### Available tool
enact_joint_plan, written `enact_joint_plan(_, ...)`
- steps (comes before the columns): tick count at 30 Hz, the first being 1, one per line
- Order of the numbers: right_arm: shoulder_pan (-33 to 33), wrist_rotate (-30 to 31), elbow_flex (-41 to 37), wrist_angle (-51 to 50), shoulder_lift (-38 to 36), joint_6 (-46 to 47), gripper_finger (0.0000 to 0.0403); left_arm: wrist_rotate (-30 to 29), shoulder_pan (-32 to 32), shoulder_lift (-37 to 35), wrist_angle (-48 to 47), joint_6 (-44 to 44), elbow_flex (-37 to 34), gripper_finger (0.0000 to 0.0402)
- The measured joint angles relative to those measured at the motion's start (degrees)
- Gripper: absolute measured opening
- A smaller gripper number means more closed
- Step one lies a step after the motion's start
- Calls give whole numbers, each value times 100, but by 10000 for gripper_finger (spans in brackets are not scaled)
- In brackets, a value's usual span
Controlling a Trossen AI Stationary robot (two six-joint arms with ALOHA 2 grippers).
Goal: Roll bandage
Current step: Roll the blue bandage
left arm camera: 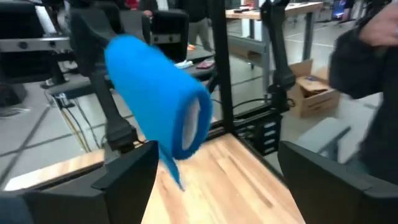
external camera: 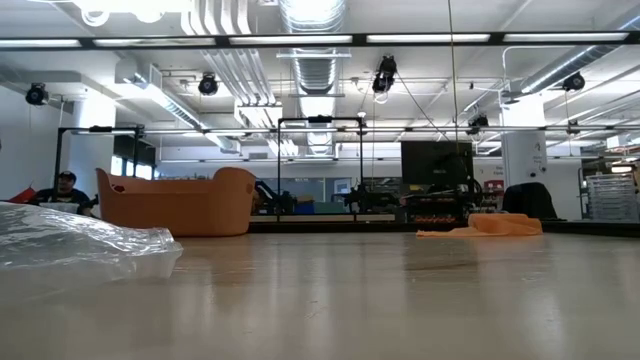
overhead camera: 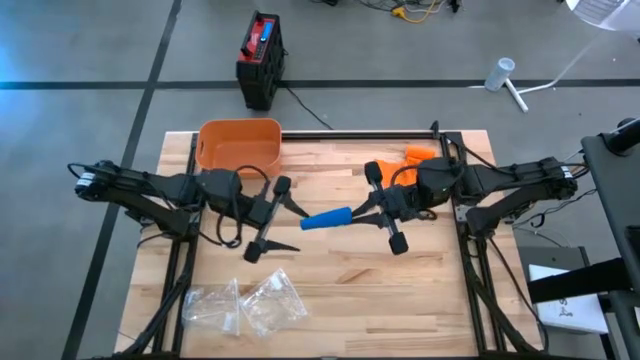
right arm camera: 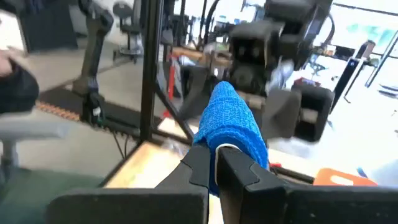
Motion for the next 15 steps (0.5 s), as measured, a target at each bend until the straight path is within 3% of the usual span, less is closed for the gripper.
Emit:
enact_joint_plan(9,2,232,2,270,-41,318,3,-387,1,492,1202,268,-9,309)
enact_joint_plan(15,4,270,2,311,-41,318,3,-1037,9,665,1516,279,-9,278)
